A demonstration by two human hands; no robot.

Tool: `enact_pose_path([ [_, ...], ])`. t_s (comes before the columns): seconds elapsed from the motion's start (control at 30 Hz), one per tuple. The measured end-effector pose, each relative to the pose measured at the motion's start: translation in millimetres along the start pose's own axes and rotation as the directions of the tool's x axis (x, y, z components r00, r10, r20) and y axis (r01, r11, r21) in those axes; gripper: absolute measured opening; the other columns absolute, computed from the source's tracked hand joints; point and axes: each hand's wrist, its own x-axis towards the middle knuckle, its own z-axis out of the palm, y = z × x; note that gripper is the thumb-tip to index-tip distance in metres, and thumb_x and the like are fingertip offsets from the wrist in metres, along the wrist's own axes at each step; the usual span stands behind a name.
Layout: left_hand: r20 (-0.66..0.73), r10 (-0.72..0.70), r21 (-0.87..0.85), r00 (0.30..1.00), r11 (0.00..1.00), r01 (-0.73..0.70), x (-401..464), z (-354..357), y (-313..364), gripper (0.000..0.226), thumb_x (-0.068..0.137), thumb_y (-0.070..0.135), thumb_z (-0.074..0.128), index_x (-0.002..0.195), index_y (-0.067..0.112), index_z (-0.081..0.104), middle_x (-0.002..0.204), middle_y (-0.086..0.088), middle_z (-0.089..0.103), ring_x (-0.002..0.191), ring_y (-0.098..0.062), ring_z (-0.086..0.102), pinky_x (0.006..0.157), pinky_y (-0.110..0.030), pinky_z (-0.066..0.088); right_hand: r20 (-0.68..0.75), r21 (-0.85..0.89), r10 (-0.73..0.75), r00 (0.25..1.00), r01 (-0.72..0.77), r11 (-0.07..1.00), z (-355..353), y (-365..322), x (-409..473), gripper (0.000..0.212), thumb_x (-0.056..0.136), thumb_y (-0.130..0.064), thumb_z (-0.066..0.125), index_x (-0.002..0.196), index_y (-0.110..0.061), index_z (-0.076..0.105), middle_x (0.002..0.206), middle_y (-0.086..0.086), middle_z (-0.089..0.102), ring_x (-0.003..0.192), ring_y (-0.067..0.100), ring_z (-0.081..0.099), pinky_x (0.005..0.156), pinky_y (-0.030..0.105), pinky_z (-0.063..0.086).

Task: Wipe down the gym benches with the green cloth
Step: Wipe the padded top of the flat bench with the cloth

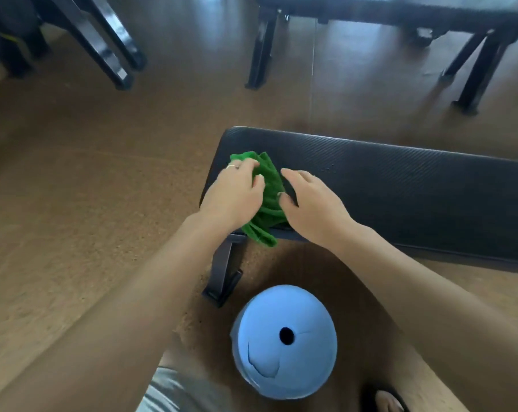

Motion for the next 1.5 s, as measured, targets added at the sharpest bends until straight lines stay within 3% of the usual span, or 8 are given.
enact_pose_path([
  [0.13,0.095,-0.055,0.268,0.994,0.963,0.028,14.1,34.7,1.2,0.065,0.109,0.050,0.026,0.166,0.019,0.015,0.173,-0.010,0.009,0.160,-0.028,0.007,0.129,-0.045,0.011,0.138,-0.201,0.166,0.976,-0.136,0.970,21.5,28.8,5.3,0.059,0.110,-0.046,0.018,0.165,-0.029,0.006,0.174,0.001,0.003,0.160,0.019,-0.002,0.129,0.043,0.002],
  [0.23,0.054,-0.004,0.405,0.999,0.914,-0.018,21.2,55.9,-6.6,0.069,0.109,0.054,0.020,0.166,0.017,0.007,0.174,-0.011,0.001,0.161,-0.027,-0.001,0.129,-0.042,-0.001,0.030,-0.296,0.165,0.986,-0.149,0.943,44.9,42.6,3.7,0.059,0.109,-0.047,0.007,0.165,-0.031,0.000,0.174,-0.003,-0.005,0.159,0.017,-0.010,0.129,0.043,-0.005],
  [0.4,0.073,0.116,0.432,0.991,0.891,-0.136,-11.9,49.0,-32.8,0.064,0.110,0.046,0.017,0.166,0.017,0.009,0.174,-0.006,0.006,0.161,-0.022,0.001,0.131,-0.039,0.000,-0.060,-0.316,0.114,0.992,-0.127,0.940,52.8,47.5,-0.3,0.061,0.107,-0.047,0.003,0.165,-0.029,0.009,0.173,-0.001,0.006,0.160,0.018,-0.001,0.130,0.043,0.001],
  [0.53,0.147,0.081,0.421,0.986,0.897,-0.136,-27.3,40.4,-41.4,0.066,0.107,0.049,0.013,0.166,0.023,0.001,0.174,0.000,-0.005,0.160,-0.016,-0.009,0.129,-0.035,-0.006,-0.110,-0.345,0.117,0.987,-0.148,0.927,57.1,45.2,1.8,0.061,0.108,-0.047,0.008,0.164,-0.027,0.018,0.172,0.002,0.016,0.160,0.022,0.008,0.129,0.047,0.011],
  [0.87,0.058,0.068,0.405,0.996,0.910,-0.085,115.1,46.5,-17.9,0.061,0.111,0.046,0.019,0.166,0.021,0.012,0.175,-0.004,0.005,0.161,-0.021,0.001,0.129,-0.038,0.002,-0.227,-0.350,0.088,0.970,-0.166,0.922,60.7,47.7,5.4,0.056,0.108,-0.042,0.019,0.160,-0.026,0.034,0.167,0.004,0.032,0.156,0.024,0.025,0.126,0.048,0.022],
  [1.17,0.141,0.206,0.431,0.968,0.868,-0.247,-9.4,37.8,-55.4,0.068,0.105,0.050,0.010,0.165,0.019,0.021,0.173,-0.003,0.015,0.160,-0.018,0.009,0.131,-0.039,0.012,-0.238,-0.335,0.092,0.967,-0.171,0.927,62.9,45.5,4.1,0.056,0.107,-0.040,0.022,0.159,-0.025,0.037,0.166,0.006,0.034,0.156,0.025,0.026,0.126,0.049,0.021],
  [1.27,0.084,0.206,0.373,0.975,0.901,-0.223,16.6,38.5,-50.5,0.063,0.106,0.048,0.018,0.162,0.022,0.029,0.171,-0.001,0.022,0.159,-0.017,0.014,0.130,-0.037,0.013,-0.235,-0.350,0.093,0.967,-0.174,0.920,62.3,45.7,5.8,0.056,0.107,-0.040,0.024,0.159,-0.024,0.037,0.165,0.007,0.035,0.155,0.027,0.028,0.126,0.050,0.021],
  [1.5,0.027,0.127,0.322,0.992,0.938,-0.128,103.8,40.1,-32.5,0.055,0.112,0.037,0.023,0.164,0.021,0.023,0.173,-0.003,0.014,0.160,-0.019,0.008,0.129,-0.035,0.007,-0.252,-0.353,0.066,0.966,-0.155,0.923,59.8,47.8,5.9,0.055,0.106,-0.040,0.026,0.157,-0.023,0.041,0.163,0.008,0.040,0.153,0.027,0.031,0.125,0.050,0.025],
])
